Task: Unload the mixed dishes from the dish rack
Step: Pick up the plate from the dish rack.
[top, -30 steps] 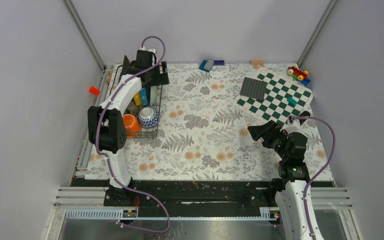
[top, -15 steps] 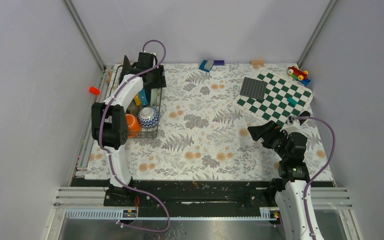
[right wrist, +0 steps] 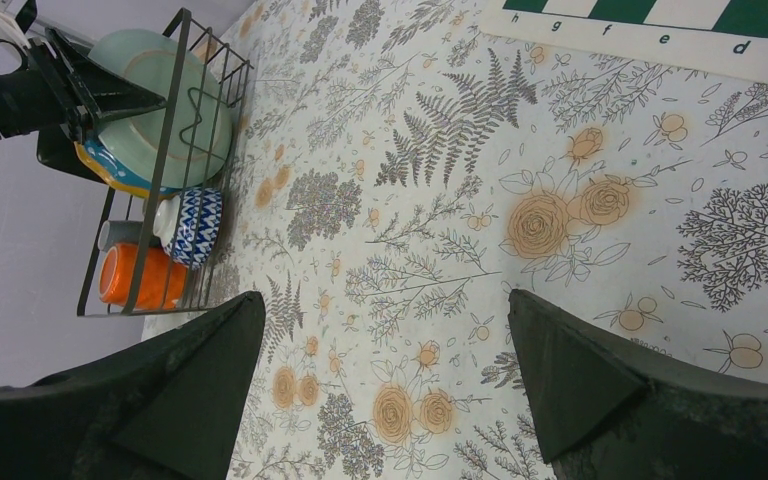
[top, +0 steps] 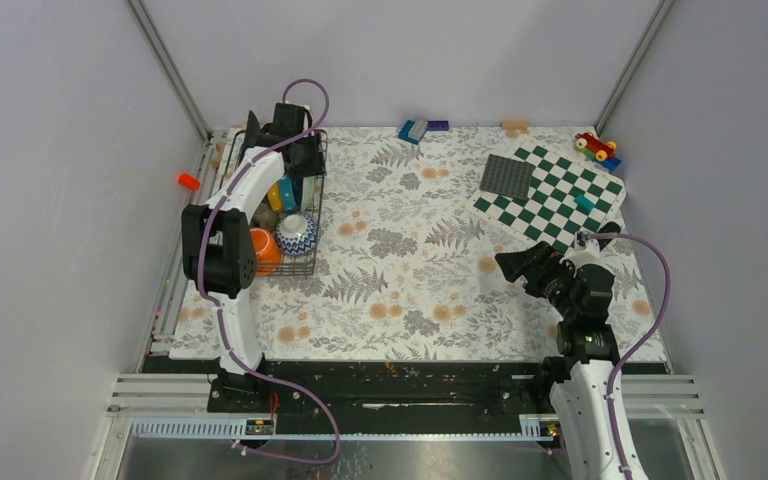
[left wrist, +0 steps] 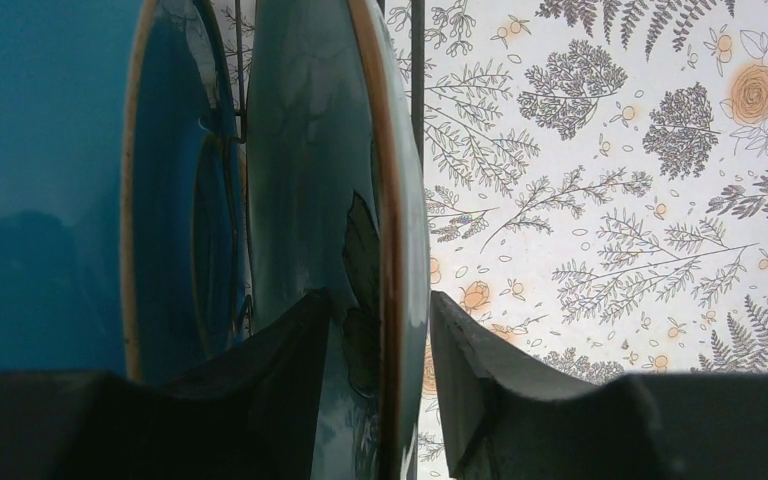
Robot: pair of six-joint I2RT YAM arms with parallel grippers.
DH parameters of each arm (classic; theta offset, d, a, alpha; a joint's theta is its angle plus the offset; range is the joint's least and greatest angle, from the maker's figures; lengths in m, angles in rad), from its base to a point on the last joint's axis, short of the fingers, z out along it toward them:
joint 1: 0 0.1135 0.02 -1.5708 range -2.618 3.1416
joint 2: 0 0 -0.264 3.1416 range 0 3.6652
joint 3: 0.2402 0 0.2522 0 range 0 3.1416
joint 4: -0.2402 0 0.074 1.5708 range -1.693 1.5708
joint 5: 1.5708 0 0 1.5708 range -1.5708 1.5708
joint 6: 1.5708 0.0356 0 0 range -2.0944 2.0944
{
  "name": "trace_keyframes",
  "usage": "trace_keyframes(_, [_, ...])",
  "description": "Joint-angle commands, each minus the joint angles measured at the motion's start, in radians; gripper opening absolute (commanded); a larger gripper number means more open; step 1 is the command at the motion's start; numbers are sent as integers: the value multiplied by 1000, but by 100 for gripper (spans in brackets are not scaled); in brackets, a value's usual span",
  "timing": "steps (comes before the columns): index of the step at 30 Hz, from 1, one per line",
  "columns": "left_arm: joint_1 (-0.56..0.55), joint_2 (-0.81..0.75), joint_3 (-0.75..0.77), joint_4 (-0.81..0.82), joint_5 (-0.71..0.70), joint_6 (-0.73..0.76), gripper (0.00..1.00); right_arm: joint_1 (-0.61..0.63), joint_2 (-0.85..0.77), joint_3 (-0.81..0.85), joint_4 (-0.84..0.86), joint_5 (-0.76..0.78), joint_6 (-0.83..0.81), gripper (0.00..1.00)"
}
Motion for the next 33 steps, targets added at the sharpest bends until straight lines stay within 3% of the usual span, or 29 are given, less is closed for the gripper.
trace_keyframes(1, [-11, 14, 28, 61, 99, -15, 24, 4, -2, 47, 4, -4, -23, 99])
trace_keyframes(10, [-11, -39, 49, 66, 128, -44, 0, 4, -8, 46, 7, -8, -20, 99])
trace_keyframes(33, [-11, -175, 103, 75, 65, -44, 0, 4, -23, 57, -5, -8, -17, 99])
